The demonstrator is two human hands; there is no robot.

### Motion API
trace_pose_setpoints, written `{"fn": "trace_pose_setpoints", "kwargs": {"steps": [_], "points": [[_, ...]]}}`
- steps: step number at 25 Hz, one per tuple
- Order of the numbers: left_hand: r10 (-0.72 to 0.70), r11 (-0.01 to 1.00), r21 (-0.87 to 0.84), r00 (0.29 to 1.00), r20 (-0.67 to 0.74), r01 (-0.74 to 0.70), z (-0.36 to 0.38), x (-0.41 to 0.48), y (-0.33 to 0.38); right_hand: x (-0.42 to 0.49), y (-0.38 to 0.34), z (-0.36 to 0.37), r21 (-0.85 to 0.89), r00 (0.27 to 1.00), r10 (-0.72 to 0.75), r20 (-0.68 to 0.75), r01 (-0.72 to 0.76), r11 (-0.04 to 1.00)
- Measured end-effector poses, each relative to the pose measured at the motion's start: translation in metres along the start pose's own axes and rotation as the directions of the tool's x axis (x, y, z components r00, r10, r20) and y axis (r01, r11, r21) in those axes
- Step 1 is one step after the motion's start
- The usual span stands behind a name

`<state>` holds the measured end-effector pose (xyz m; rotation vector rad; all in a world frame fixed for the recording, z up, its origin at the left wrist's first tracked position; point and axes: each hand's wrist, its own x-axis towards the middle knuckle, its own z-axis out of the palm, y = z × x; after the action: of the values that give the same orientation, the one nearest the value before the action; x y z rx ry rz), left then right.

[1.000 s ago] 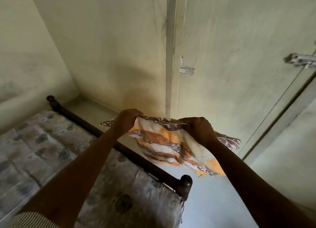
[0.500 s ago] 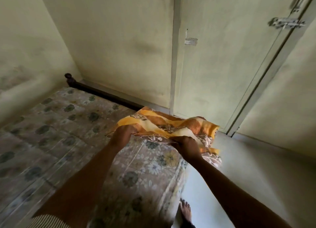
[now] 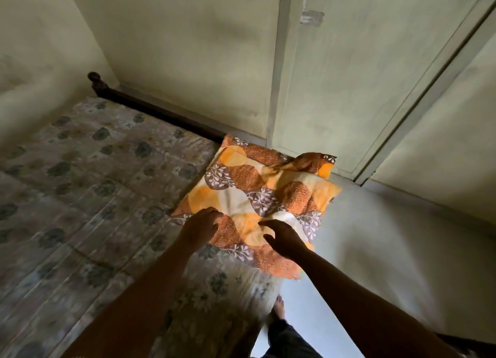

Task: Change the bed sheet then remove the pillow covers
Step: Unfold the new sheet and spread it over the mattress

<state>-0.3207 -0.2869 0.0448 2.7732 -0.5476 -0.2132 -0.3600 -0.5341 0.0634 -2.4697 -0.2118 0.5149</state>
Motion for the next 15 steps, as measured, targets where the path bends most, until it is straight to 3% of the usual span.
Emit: {"fn": "trace_pose_setpoints", "kwargs": {"steps": [3,7,12,15], "points": [[-0.098,0.995,0.019,0.994,0.055,0.097,-0.007,0.045,0.011,0.045,0.017,-0.041,0.05,0.994,0.037,-0.107,-0.032,0.998],[-0.162,0.984,-0.029,0.957,0.242,0.174,-0.004,0.125,0.016,0.131,0.064,-0.084,-0.006,0.981,0.149,-0.124,-0.151,0.988],[-0.112,0.987,-0.081,0.955,0.275,0.139,0.008,0.187,0.035,0.181,0.111,-0.098,-0.121,0.897,0.419,-0.141,-0.436,0.892],[-0.071,0.993,-0.069,0.957,0.281,0.094,0.01,0.203,0.046,0.184,0.12,-0.095,-0.316,0.894,0.428,-0.129,-0.446,0.837]]}}
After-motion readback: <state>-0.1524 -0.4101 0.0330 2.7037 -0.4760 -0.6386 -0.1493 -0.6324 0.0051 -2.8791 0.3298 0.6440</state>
